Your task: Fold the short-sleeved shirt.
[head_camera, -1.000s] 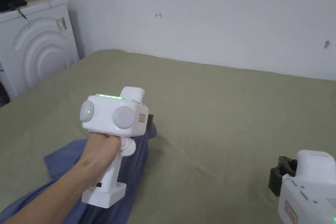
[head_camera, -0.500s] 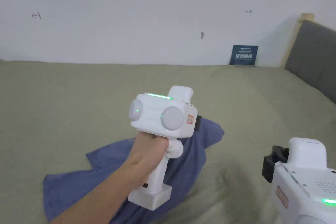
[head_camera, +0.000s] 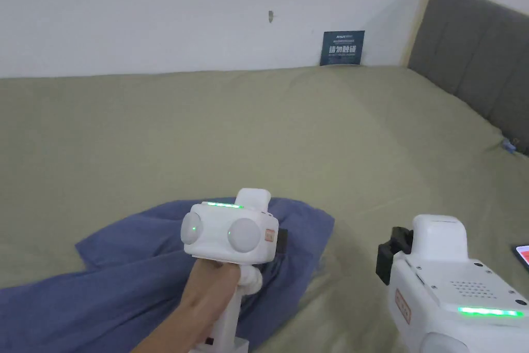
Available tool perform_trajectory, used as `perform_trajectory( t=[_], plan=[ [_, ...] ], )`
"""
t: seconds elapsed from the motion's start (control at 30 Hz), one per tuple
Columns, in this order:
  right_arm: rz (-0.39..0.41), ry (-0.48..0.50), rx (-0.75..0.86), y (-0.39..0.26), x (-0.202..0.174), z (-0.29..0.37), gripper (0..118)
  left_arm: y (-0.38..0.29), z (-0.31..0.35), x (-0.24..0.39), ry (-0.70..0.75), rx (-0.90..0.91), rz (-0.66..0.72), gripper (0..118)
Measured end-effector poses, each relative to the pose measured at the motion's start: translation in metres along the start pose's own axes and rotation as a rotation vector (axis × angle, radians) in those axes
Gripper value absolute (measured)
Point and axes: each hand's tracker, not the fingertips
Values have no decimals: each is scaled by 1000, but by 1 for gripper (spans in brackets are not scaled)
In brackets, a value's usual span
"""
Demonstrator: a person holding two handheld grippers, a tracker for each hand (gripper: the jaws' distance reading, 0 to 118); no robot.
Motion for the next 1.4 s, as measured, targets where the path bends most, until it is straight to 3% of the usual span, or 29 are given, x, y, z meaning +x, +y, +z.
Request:
perform_trajectory(
  t=[0.03, 0.07, 0.1, 0.13, 0.3, 0.37, 0.4, 0.43, 0.5, 0.57, 0.63, 0.8, 0.9, 0.97, 1.2, 1.23, 1.27, 1.33, 1.37, 1.4],
  plan=[
    [4, 1, -4, 0, -2, 1, 6, -2, 5, -2, 6, 8, 2, 71],
    [5, 5, -7, -1, -4, 2, 6, -5, 12, -5, 35, 16, -3, 112],
    [4, 15, -6, -1, -7, 4, 6, -9, 29, -8, 84, 38, -16, 118],
    [5, 21, -5, -1, -10, 6, 6, -9, 44, -11, 91, 125, -22, 107],
    [29, 88, 6, -3, -37, 28, 6, -52, 128, -47, 258, 320, 36, 99],
    [28, 147, 26, -3, -51, 40, 6, -81, 188, -56, 305, 393, 106, 72],
    [50, 168, 36, -4, -61, 46, 6, -96, 212, -64, 346, 428, 135, 46],
    [74, 181, 44, -5, -68, 51, 6, -108, 228, -69, 387, 453, 132, 2],
    [82, 220, 76, -10, -84, 65, 6, -141, 262, -88, 534, 506, 173, 1],
    [73, 232, 82, -16, -94, 77, 6, -167, 292, -103, 525, 514, 184, 1],
    [68, 252, 80, -22, -102, 86, 6, -188, 315, -103, 615, 527, 165, 1],
    [72, 280, 64, -28, -114, 98, 6, -213, 336, -112, 604, 491, 188, 1],
    [88, 282, 61, -27, -122, 96, 6, -209, 330, -125, 601, 480, 206, 1],
    [97, 288, 58, -24, -127, 92, 6, -200, 319, -140, 521, 434, 247, 1],
    [111, 268, -20, -25, -135, 55, 6, -138, 213, -238, 438, 146, 330, 1],
    [107, 260, -29, -27, -134, 50, 6, -131, 197, -251, 432, 113, 315, 9],
    [97, 258, -41, -30, -131, 42, 6, -124, 179, -267, 439, 83, 346, 34],
    [101, 248, -74, -32, -127, 30, 6, -119, 160, -266, 459, -2, 343, 118],
    [106, 234, -77, -34, -124, 25, 6, -119, 149, -268, 485, -10, 321, 118],
    [114, 225, -84, -37, -120, 19, 6, -117, 144, -268, 517, -12, 282, 111]
  ],
)
